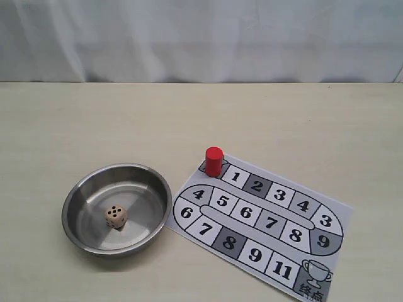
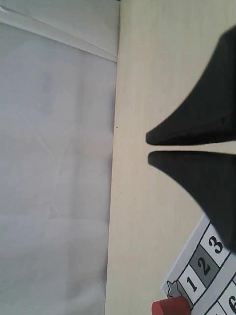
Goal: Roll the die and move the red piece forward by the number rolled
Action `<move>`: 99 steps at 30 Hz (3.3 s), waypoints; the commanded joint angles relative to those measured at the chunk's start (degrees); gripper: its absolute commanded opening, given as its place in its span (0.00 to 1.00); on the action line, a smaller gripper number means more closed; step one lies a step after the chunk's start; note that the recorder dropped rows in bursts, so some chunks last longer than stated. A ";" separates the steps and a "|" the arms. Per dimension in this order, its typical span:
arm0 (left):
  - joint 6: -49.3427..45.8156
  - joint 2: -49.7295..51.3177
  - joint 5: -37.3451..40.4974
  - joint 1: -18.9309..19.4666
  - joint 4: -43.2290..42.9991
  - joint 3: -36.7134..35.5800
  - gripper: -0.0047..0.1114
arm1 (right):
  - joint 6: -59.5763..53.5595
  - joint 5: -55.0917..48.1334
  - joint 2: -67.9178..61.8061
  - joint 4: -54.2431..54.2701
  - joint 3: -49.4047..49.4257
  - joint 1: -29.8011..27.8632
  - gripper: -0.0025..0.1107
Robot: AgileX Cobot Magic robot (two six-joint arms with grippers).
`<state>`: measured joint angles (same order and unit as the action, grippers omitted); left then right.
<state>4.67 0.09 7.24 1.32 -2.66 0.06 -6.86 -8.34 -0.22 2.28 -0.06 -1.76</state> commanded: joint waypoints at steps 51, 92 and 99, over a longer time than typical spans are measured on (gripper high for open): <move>-7.90 25.41 28.85 -0.06 14.99 35.37 0.20 | 0.05 0.33 0.22 -0.55 0.06 -0.12 0.06; -31.82 77.53 14.29 -26.36 26.33 38.93 0.57 | 0.05 0.33 0.22 -0.55 0.06 -0.12 0.06; -31.82 85.41 9.48 -26.36 25.64 38.93 0.57 | 0.05 0.33 0.22 -0.55 0.06 -0.12 0.06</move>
<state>-27.21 83.23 19.21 -24.65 23.19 38.51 -6.86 -8.34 -0.22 2.28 -0.06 -1.76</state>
